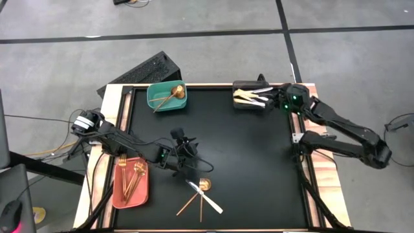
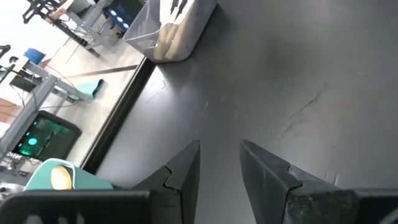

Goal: Sort silverware by color (type)
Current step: Put the yellow knife into the black bin, then put the gold spoon into the green bin

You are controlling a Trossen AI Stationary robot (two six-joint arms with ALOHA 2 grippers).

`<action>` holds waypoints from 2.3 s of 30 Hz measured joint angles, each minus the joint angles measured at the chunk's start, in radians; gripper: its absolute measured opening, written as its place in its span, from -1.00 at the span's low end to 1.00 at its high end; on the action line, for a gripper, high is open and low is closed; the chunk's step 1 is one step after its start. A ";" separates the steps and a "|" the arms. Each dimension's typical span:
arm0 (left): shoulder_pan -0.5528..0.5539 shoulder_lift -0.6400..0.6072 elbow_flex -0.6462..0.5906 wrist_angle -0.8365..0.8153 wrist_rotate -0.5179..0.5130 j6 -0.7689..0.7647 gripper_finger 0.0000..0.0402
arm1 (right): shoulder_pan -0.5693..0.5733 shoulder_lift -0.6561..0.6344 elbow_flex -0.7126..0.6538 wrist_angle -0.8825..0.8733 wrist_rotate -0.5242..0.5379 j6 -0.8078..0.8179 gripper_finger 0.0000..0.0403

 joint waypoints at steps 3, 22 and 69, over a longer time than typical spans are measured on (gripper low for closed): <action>-0.001 0.000 0.000 0.000 0.015 0.000 -0.47 | -0.064 0.070 0.000 0.022 -0.056 -0.016 -0.97; -0.001 0.000 0.000 0.001 0.028 -0.030 -0.47 | -0.163 0.223 0.000 0.071 -0.012 -0.078 0.10; -0.093 0.040 0.020 0.032 0.295 -0.260 -0.47 | 1.000 1.048 0.148 0.873 -0.119 0.259 0.08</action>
